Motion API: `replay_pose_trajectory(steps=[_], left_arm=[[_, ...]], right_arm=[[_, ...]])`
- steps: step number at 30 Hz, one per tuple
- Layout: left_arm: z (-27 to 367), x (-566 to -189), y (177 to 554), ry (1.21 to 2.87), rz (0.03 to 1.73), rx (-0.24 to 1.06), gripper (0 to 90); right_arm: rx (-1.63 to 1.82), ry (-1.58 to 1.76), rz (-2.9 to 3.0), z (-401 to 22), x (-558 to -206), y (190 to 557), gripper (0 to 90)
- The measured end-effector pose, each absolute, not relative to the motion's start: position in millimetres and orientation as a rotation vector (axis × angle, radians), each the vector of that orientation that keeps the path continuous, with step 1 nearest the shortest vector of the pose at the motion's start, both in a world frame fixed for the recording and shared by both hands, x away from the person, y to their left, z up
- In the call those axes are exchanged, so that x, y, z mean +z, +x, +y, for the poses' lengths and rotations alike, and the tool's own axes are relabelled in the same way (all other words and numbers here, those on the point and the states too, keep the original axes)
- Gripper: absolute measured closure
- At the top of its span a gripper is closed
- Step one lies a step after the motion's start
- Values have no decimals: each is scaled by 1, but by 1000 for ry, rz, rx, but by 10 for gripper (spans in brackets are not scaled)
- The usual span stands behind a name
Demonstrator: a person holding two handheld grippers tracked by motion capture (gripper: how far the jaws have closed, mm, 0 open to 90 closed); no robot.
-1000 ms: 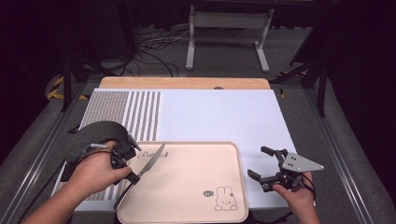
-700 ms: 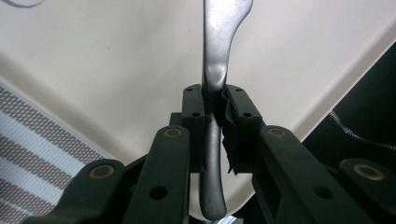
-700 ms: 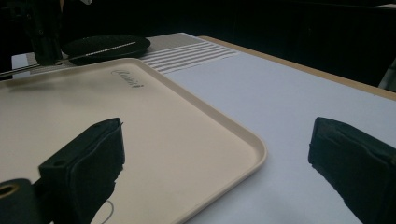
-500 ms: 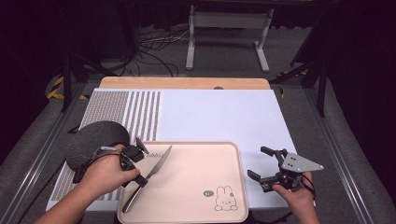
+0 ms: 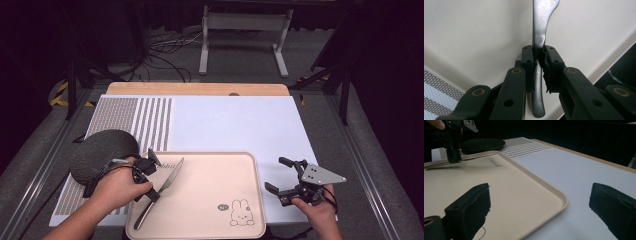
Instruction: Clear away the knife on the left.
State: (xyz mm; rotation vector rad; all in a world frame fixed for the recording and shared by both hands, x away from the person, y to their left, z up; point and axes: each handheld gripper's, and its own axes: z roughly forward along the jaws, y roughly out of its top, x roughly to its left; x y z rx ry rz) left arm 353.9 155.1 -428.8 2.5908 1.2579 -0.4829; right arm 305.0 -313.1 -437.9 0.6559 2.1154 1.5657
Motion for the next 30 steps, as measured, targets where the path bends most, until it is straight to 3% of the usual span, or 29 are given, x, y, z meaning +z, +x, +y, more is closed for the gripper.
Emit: replay_pose_trajectory(steps=[30], left_arm=[[155,-442,360,2606,1305,-499,797]], right_arm=[[1570,657,2119,-313,-439,306,41]])
